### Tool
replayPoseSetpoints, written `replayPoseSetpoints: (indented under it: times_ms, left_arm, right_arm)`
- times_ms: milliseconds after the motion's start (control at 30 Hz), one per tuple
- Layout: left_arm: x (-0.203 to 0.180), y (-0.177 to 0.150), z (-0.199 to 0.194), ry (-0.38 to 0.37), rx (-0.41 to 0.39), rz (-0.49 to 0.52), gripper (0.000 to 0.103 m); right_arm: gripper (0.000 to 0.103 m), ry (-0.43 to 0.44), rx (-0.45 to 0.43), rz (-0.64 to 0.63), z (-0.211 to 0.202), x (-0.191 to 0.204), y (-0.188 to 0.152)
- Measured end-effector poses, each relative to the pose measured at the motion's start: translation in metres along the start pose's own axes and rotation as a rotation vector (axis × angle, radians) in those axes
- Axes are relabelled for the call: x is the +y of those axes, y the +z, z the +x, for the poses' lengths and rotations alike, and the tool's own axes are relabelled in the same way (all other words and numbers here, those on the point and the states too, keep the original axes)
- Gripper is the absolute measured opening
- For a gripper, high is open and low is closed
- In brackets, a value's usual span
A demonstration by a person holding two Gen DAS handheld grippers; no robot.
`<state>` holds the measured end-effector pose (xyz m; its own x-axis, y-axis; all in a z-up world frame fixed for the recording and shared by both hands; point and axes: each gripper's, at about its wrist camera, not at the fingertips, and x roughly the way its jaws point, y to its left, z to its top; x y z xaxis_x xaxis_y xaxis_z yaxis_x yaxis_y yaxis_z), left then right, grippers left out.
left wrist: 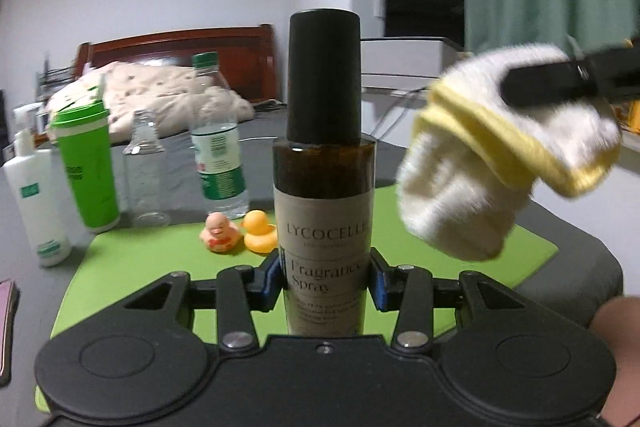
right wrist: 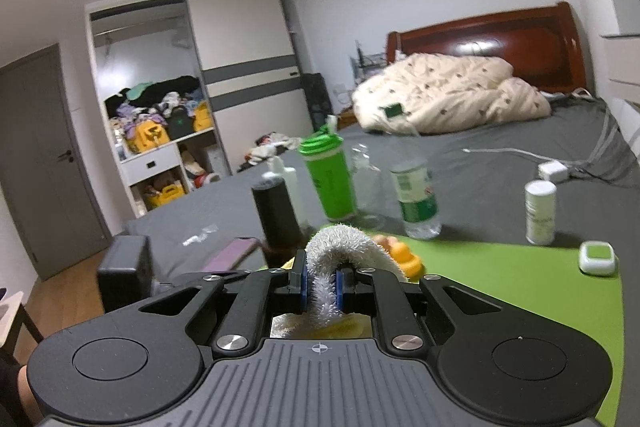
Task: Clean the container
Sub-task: 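Lift the brown bottle off the mat with the left gripper while the right tool holds the towel aside, then wipe the bottle's side below the cap with the towel in the right gripper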
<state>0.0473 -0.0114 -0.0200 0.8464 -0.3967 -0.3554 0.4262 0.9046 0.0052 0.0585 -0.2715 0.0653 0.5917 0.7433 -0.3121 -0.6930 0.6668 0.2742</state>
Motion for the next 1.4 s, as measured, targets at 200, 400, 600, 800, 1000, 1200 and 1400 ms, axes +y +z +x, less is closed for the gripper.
replayPoseSetpoints:
  times_ms: [200, 400, 600, 800, 1000, 1200, 1400]
  left_arm:
    - [0.003, -0.002, 0.000, -0.074, -0.006, 0.073, 0.041]
    - [0.009, -0.001, 0.004, -0.097, -0.006, 0.085, 0.041]
    - [0.011, 0.000, 0.005, -0.106, -0.004, 0.089, 0.041]
    - [0.005, 0.000, -0.001, -0.107, -0.002, 0.123, 0.041]
    - [0.008, 0.000, -0.001, -0.106, 0.001, 0.106, 0.041]
    - [0.011, 0.000, -0.002, -0.111, 0.005, 0.101, 0.041]
    - [0.011, 0.001, -0.001, -0.110, 0.008, 0.101, 0.042]
  right_arm:
    - [0.013, 0.038, 0.001, -0.036, 0.013, 0.018, 0.006]
    - [0.013, 0.047, 0.016, -0.040, 0.031, 0.021, 0.010]
    - [0.013, 0.033, 0.026, -0.021, 0.045, 0.012, 0.014]
    - [0.013, 0.042, 0.058, -0.017, 0.067, 0.005, 0.018]
    - [0.013, 0.053, 0.092, -0.013, 0.089, -0.002, 0.021]
    - [0.013, 0.083, 0.130, 0.004, 0.102, -0.009, 0.009]
    - [0.013, 0.116, 0.167, 0.023, 0.113, -0.017, -0.005]
